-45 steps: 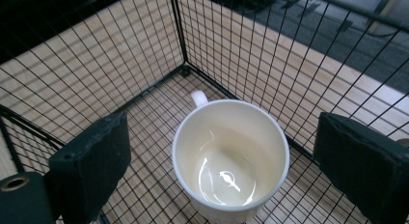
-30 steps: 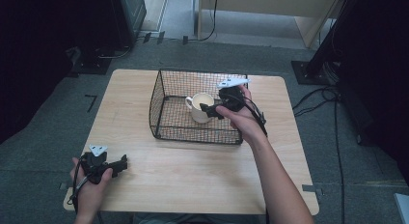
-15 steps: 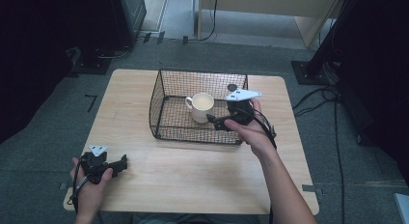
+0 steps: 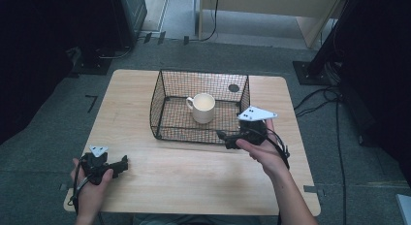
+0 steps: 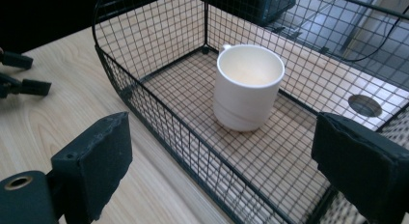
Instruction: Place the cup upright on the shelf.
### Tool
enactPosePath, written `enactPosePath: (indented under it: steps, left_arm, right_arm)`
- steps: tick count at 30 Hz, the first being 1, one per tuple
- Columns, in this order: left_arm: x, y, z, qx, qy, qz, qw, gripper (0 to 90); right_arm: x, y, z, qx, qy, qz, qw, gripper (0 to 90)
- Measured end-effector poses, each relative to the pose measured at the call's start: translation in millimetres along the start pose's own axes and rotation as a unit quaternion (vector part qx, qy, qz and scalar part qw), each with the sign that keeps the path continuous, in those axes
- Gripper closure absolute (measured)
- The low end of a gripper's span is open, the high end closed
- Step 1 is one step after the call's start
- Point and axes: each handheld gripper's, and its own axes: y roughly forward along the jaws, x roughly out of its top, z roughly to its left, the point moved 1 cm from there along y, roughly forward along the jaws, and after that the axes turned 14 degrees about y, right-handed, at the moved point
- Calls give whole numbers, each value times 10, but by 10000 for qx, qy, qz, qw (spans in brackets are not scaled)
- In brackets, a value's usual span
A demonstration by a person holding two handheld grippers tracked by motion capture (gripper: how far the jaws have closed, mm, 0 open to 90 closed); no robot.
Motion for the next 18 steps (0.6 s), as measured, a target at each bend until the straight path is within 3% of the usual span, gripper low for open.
enactPosePath:
  steps: [18]
  left_arm:
    - [0,-1,1,-1,10,9,10000,0]
  right_arm:
    - [-470,-309,-211,-189,351,-65,9992,72]
